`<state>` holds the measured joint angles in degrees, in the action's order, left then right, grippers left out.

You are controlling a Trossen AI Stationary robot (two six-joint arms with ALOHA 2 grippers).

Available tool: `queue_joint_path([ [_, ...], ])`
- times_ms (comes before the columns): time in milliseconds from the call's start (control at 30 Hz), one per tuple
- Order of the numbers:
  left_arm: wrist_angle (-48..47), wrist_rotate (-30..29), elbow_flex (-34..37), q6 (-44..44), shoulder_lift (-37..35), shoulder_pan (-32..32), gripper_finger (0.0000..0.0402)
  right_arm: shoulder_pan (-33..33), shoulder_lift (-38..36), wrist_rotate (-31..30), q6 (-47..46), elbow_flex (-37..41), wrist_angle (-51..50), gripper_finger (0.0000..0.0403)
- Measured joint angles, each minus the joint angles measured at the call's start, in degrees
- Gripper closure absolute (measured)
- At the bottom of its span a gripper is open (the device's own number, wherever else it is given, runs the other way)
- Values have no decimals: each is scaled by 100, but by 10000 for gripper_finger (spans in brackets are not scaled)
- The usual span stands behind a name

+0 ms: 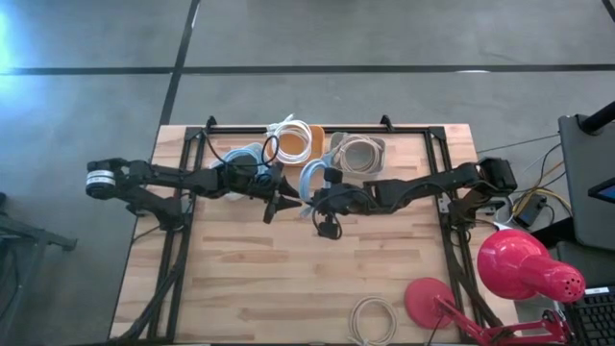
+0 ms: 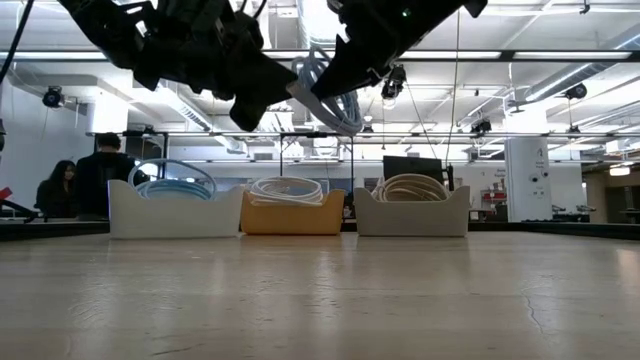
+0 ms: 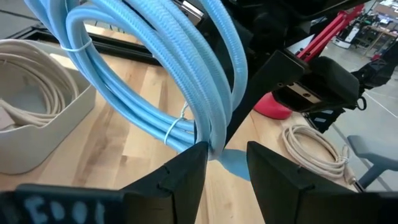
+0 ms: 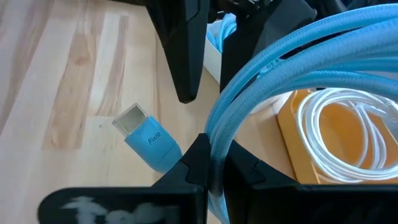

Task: Sort HDMI cables
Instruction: Put the light blue HDMI cable into the white bin

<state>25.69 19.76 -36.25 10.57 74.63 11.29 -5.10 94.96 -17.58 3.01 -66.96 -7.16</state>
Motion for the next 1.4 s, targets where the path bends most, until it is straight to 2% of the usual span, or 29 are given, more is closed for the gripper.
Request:
queue_joint_path([
  [400, -144, -112, -13, -1, 0, 0, 239, -37, -295, 1, -151, -4, -297, 385],
  [667, 391, -108, -13, -5, 2, -9, 239, -39, -154, 31, -387, 1, -256, 385],
  [1100, 665, -42, -13, 63, 2, -43, 239, -24, 166, 400, -25, 9, 615, 385],
  [1400, 754, 68, -7, 61, 9, -122, 239, -26, 154, 439, 35, 39, 591, 385],
])
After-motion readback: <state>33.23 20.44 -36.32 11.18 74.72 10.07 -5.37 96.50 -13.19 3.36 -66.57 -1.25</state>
